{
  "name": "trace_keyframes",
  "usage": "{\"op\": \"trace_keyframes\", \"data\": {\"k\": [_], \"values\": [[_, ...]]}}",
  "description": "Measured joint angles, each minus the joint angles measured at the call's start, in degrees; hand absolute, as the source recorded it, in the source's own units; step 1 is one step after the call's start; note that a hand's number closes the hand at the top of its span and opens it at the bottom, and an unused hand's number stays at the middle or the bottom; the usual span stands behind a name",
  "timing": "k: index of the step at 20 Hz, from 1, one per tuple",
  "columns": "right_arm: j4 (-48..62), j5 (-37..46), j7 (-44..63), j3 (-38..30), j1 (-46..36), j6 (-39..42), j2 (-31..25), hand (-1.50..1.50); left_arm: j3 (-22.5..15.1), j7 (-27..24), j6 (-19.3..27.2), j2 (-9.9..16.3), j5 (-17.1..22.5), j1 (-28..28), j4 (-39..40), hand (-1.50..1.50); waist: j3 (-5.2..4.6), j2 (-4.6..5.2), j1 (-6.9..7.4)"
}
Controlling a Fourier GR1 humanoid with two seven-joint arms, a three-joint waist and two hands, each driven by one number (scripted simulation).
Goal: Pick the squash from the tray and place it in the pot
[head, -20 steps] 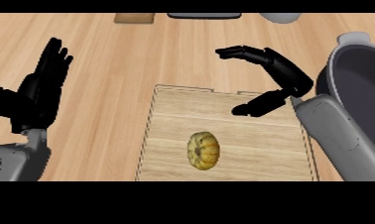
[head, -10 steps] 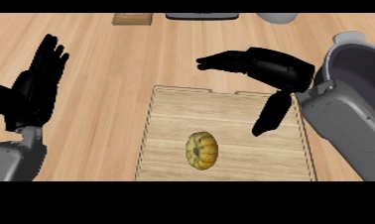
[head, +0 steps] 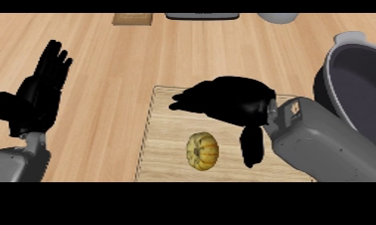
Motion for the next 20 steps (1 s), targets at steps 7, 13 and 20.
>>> {"op": "trace_keyframes", "data": {"k": [7,13,20], "values": [[-5.2,2.2,9.8,0.3,5.5,5.0,5.9,-1.5,1.5,0.2,-0.9,-1.6,-1.5,-0.6,0.3,0.0,0.06,0.21,0.02],[-6.3,9.9,8.6,0.8,10.6,6.4,6.2,-1.5,2.7,0.8,-2.1,-2.5,-2.8,-1.0,0.2,0.0,0.08,0.29,0.11],[-3.9,18.4,5.9,-0.2,12.6,7.1,8.3,-1.5,3.8,1.8,-3.1,-4.0,-4.6,-2.4,0.8,0.0,0.08,0.34,0.18]]}}
